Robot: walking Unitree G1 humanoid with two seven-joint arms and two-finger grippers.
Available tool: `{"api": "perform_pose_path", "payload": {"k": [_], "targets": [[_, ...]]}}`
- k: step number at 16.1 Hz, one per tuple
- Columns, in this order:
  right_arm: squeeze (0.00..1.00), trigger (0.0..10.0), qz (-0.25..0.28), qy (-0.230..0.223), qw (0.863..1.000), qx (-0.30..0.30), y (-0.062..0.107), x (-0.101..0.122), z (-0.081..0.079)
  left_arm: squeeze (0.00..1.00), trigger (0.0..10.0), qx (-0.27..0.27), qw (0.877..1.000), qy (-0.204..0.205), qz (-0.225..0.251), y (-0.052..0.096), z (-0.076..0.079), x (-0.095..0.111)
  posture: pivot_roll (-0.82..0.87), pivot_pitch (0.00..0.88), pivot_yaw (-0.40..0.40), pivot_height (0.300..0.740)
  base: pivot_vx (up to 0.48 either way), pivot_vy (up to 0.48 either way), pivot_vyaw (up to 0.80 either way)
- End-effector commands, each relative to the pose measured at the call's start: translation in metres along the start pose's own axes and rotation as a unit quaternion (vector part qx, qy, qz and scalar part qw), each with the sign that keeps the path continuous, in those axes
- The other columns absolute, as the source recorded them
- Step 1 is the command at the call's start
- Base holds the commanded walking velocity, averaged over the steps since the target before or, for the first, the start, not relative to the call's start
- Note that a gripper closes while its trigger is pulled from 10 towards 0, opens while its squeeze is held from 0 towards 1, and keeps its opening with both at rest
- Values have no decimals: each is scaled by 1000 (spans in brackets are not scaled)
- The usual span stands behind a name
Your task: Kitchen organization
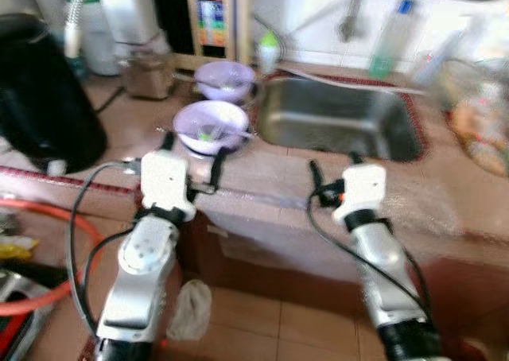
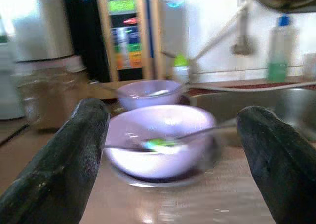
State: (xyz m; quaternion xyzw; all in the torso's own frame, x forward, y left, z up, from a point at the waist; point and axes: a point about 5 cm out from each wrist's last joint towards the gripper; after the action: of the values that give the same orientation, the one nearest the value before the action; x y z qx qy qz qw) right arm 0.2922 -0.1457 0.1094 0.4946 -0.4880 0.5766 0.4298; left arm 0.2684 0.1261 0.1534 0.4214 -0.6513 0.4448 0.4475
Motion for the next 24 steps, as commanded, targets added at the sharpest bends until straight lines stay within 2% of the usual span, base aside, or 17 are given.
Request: {"api": "perform_pose_path", "payload": {"k": [1, 13, 21, 24], "targets": [[0, 10000, 7, -9, 1000, 11, -3, 3, -8, 0, 10000, 4, 1000, -9, 2, 1, -5, 1, 33, 0, 11, 740, 311, 0, -400], [0, 10000, 4, -10, 1000, 11, -4, 1, -8, 0, 10000, -24, 999, -23, 10, 2, 3, 2, 32, 0, 11, 740, 44, 0, 0], [0, 10000, 5, -5, 1000, 13, -5, 1, -8, 0, 10000, -26, 999, -23, 14, 2, 3, 2, 32, 0, 9, 740, 0, -404, 0], [0, 10000, 4, -4, 1000, 14, -5, 1, -8, 0, 10000, -22, 999, -24, 15, 2, 2, 3, 32, 0, 7, 740, 0, 0, 0]]}}
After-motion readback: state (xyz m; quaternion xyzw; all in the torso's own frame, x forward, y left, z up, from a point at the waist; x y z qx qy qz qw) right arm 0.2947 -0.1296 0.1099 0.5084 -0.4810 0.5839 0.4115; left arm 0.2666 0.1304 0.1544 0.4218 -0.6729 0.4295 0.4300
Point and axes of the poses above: a point about 5 cm out from each wrist's last joint towards the gripper, its own y axis pointing back from the gripper into the wrist, its own x axis along the axis of the wrist's last joint, z = x × y, and after that the axes turned 6 degrees about -y, right-handed
